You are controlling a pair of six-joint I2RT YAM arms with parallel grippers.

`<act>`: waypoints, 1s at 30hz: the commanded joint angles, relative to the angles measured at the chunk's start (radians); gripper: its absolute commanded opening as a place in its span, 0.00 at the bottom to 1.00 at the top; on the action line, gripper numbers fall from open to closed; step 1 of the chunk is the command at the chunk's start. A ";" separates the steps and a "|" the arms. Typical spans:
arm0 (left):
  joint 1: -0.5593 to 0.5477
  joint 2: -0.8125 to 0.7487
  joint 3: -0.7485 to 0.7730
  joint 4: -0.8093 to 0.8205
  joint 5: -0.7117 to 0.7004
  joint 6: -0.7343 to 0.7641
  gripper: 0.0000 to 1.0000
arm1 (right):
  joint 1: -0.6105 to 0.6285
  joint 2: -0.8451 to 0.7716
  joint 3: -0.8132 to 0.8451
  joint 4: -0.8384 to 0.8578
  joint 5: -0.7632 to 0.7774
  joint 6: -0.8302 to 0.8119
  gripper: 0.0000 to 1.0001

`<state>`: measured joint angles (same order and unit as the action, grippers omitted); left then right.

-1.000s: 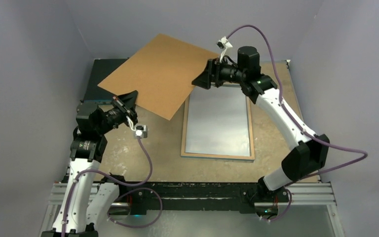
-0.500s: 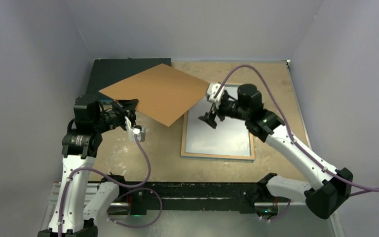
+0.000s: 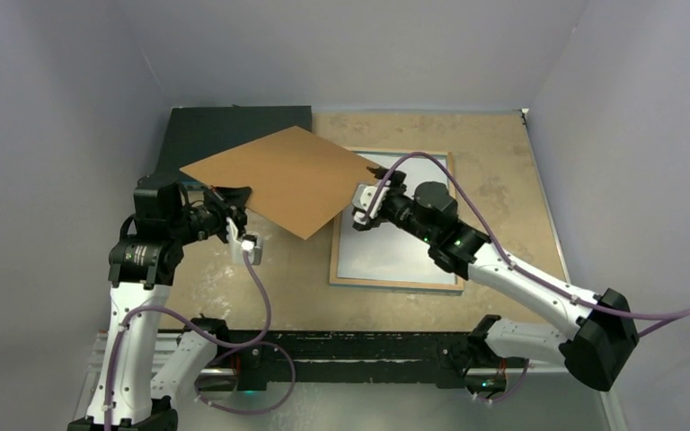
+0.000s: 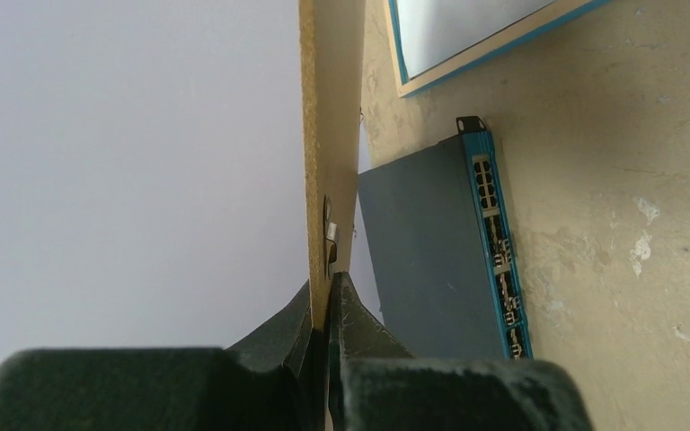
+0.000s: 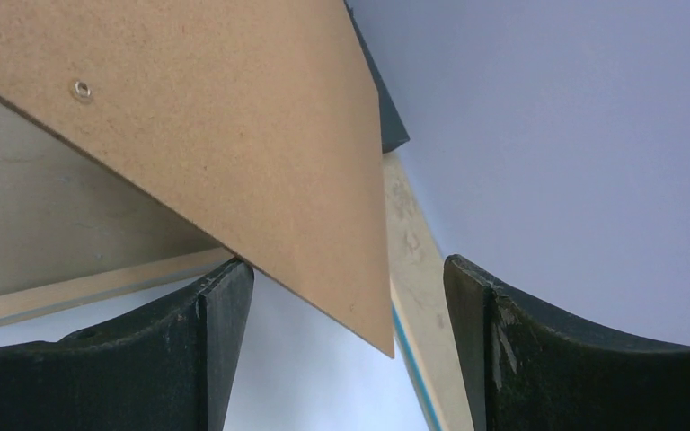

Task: Put the photo into the frame

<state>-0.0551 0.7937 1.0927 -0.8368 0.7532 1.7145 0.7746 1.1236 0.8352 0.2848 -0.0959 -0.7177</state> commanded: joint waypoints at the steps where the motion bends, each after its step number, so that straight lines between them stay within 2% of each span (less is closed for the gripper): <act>1: -0.005 -0.020 0.074 0.068 0.077 0.060 0.00 | 0.023 0.042 0.038 0.100 -0.004 -0.084 0.78; 4: -0.005 -0.017 0.081 0.077 0.074 0.053 0.00 | 0.045 0.083 0.069 0.071 -0.026 -0.103 0.76; 7: -0.006 -0.017 0.084 0.093 0.079 0.047 0.00 | 0.063 0.131 0.086 0.112 0.010 -0.112 0.70; 9: -0.005 -0.018 0.084 0.112 0.083 0.034 0.00 | 0.076 0.158 0.089 0.163 0.045 -0.119 0.61; 13: -0.005 -0.020 0.088 0.143 0.082 0.002 0.00 | 0.114 0.186 0.068 0.319 0.153 -0.157 0.27; 15: -0.005 -0.023 0.086 0.171 0.075 -0.019 0.00 | 0.135 0.180 0.068 0.345 0.192 -0.172 0.14; 17: -0.005 -0.030 0.073 0.242 0.069 -0.090 0.00 | 0.152 0.164 0.068 0.355 0.202 -0.168 0.07; 21: -0.006 -0.045 0.013 0.527 0.021 -0.355 0.00 | 0.166 0.105 0.082 0.310 0.149 -0.045 0.02; 23: -0.005 -0.034 0.002 0.681 -0.017 -0.520 0.16 | 0.165 0.082 0.110 0.251 0.105 0.030 0.00; 25: -0.005 -0.014 0.008 0.826 -0.064 -0.652 0.23 | 0.166 0.074 0.140 0.216 0.083 0.088 0.00; 26: -0.005 -0.003 0.012 0.899 -0.096 -0.723 0.39 | 0.166 0.072 0.152 0.198 0.064 0.107 0.00; 27: -0.005 0.010 0.017 0.956 -0.128 -0.774 0.62 | 0.166 0.071 0.163 0.181 0.041 0.118 0.00; 28: -0.005 0.024 0.028 1.002 -0.162 -0.812 0.77 | 0.167 0.073 0.174 0.166 0.019 0.130 0.00; 30: -0.005 0.063 0.057 1.082 -0.245 -0.909 0.85 | 0.166 0.082 0.206 0.114 -0.041 0.141 0.00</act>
<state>-0.0647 0.8062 1.0931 -0.1333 0.6697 1.1057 0.9260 1.2381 0.9394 0.3973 0.0109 -0.6952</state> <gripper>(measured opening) 0.789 0.041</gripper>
